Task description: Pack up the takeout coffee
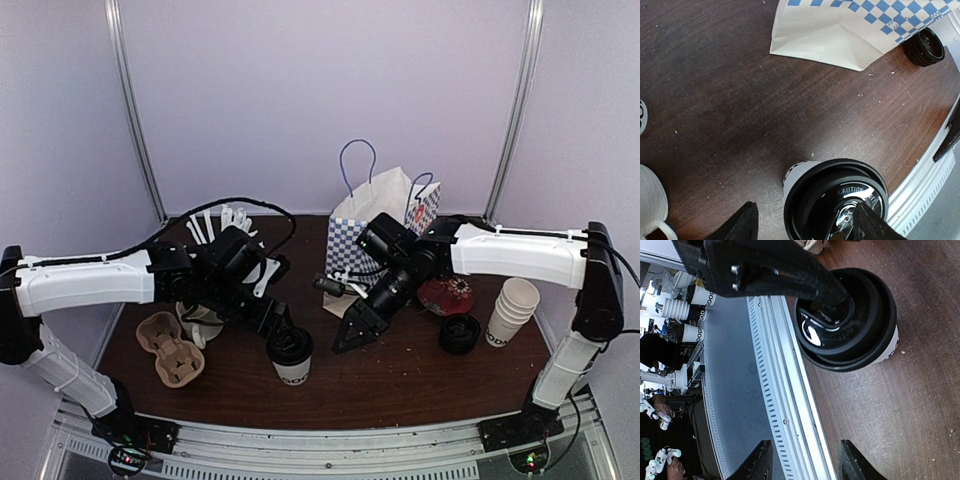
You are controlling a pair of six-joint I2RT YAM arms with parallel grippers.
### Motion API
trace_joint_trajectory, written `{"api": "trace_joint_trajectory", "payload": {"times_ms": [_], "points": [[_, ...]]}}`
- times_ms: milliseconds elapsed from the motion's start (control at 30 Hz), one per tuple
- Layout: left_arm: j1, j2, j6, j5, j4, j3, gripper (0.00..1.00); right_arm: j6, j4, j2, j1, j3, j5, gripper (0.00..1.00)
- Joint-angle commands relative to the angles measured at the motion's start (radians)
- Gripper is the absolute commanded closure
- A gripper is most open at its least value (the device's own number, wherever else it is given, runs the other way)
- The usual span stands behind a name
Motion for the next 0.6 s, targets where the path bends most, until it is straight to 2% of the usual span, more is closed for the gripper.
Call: {"api": "trace_joint_trajectory", "payload": {"times_ms": [0, 567], "points": [[0.000, -0.011, -0.052, 0.026, 0.067, -0.032, 0.35, 0.071, 0.013, 0.057, 0.012, 0.062, 0.013, 0.52], [-0.001, -0.031, -0.089, 0.019, 0.097, -0.117, 0.41, 0.162, 0.067, 0.214, 0.053, 0.161, 0.005, 0.53]]}}
